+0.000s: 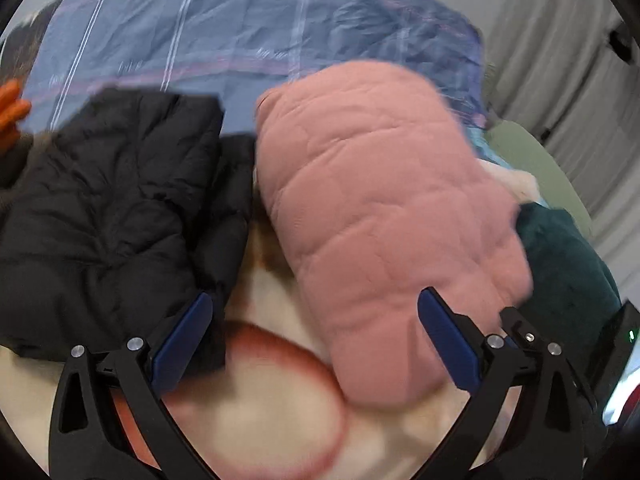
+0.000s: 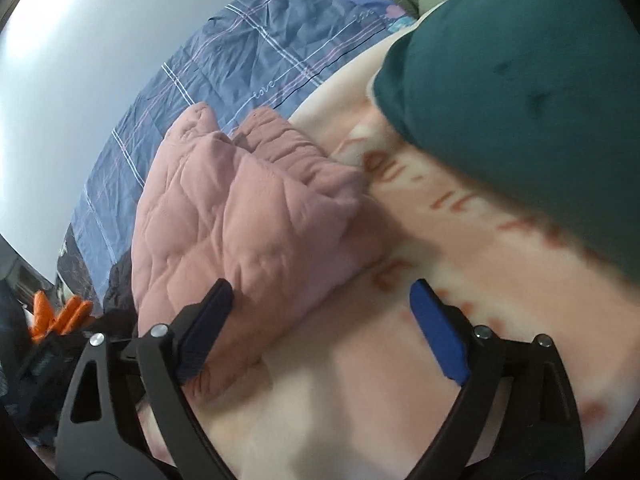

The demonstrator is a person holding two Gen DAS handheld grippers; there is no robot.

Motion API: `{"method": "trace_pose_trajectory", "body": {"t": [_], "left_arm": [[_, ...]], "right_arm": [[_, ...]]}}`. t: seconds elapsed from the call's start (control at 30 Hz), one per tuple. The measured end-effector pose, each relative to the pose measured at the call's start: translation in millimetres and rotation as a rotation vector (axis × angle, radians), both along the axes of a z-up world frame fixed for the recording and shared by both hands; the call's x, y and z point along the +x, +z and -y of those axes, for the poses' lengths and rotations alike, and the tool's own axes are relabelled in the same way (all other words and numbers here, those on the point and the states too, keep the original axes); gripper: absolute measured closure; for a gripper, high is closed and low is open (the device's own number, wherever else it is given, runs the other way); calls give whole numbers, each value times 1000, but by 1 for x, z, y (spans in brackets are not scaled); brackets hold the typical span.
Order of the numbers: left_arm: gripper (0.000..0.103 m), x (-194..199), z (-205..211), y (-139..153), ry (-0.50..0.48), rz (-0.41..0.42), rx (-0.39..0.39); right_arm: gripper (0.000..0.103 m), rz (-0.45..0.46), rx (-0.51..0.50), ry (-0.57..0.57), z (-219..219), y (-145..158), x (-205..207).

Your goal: Fold large clothes

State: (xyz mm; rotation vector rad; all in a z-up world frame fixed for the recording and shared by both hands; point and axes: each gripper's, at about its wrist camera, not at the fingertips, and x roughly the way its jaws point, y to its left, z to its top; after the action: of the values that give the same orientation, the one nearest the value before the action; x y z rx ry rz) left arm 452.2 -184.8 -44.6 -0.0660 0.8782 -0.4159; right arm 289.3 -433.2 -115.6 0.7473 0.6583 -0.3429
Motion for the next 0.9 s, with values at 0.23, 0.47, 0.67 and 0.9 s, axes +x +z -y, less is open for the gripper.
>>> {"method": "trace_pose_trajectory", "body": {"t": [0.23, 0.47, 0.67, 0.9], "left_arm": [[1, -98, -14, 42, -116, 166, 44], [1, -183, -41, 73, -126, 278, 11], [1, -265, -68, 100, -80, 424, 10], [1, -348, -86, 115, -77, 511, 66]], "right_arm": [[11, -36, -233, 134, -37, 64, -62], [2, 25, -512, 176, -91, 144, -158], [2, 85, -652, 166, -136, 187, -236], [2, 110, -645, 155, -183, 199, -298]]}}
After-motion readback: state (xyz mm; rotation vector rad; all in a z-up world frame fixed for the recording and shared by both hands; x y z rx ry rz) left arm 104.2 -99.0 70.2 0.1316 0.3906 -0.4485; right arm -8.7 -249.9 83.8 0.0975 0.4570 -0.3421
